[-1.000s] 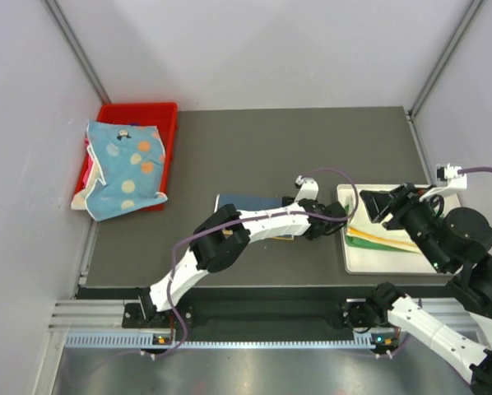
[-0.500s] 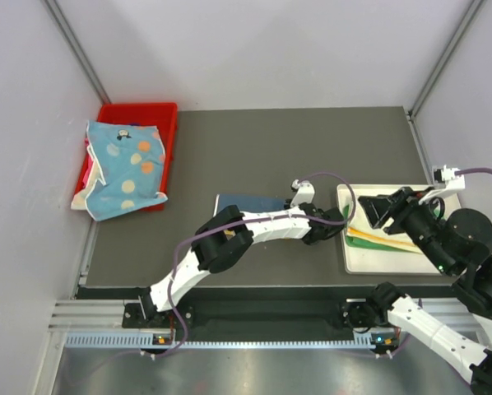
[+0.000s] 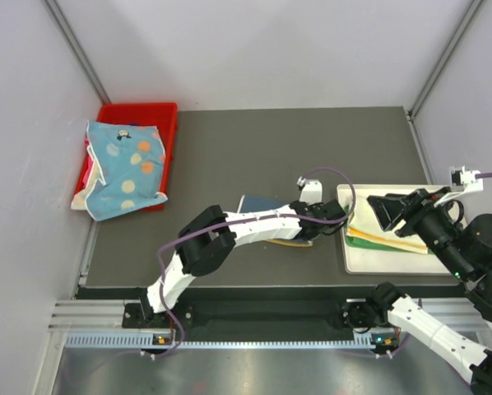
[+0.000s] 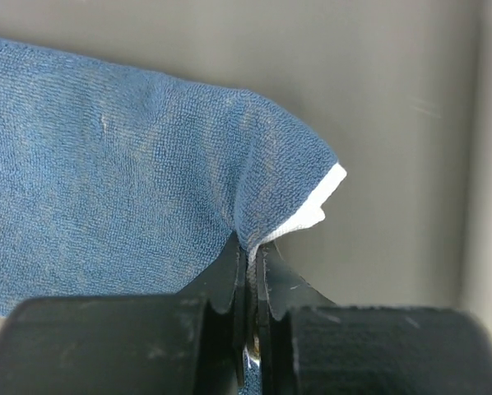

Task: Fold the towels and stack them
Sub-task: Neatly place the folded towel into the bin

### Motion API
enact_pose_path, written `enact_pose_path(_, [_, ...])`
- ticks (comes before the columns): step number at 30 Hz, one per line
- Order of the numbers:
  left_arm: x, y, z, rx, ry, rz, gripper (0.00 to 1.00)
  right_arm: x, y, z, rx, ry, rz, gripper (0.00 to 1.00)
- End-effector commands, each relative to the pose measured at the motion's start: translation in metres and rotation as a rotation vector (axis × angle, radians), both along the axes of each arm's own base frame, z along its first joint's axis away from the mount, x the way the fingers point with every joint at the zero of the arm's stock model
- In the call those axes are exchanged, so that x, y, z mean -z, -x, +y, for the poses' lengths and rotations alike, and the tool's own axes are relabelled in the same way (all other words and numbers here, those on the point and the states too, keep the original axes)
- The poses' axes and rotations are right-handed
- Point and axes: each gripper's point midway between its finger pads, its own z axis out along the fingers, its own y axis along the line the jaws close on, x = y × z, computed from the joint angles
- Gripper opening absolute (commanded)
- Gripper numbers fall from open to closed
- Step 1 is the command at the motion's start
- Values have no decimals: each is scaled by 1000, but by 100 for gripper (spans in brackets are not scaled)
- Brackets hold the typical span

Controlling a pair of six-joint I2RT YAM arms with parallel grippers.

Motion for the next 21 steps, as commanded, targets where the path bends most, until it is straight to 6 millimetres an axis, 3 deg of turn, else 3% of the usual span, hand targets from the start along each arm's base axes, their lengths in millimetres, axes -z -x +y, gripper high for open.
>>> enact_pose_path(1, [-82,8,-67,95,347,-28,0,-19,6,-9,15,-3,-44,54])
enact_pose_path(5, [-108,6,-88,113,453,-48,0,-25,8,-14,25,1,-55,54])
enact_pose_path(12, [-130,7,-94,144,517,-65,0,-26,9,-15,31,8,-56,54])
enact_pose_path(21, [-174,20,-141,244,650,-68,0,-38,10,-17,32,-2,-79,54])
